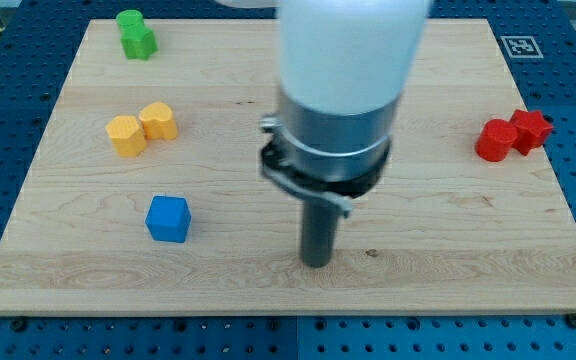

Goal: Push the blue cube towards the left of the blue triangle

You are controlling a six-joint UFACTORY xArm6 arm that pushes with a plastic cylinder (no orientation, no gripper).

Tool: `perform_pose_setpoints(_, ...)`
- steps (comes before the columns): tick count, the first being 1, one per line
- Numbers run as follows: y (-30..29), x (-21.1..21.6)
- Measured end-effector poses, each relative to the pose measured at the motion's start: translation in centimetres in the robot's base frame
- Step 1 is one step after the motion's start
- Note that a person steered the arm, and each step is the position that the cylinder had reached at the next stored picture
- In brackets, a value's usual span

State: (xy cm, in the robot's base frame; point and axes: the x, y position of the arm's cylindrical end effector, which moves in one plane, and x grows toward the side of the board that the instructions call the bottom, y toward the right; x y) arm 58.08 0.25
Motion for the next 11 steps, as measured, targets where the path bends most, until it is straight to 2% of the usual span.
perform_pose_setpoints(2, -14.7, 1.3)
perform_pose_setpoints(3, -19.4, 0.1)
perform_pose_setpoints(4, -18.4, -3.2)
perform_pose_setpoints(7, -9.3, -3.5)
perform_pose_setpoints(11, -2.5, -6.9)
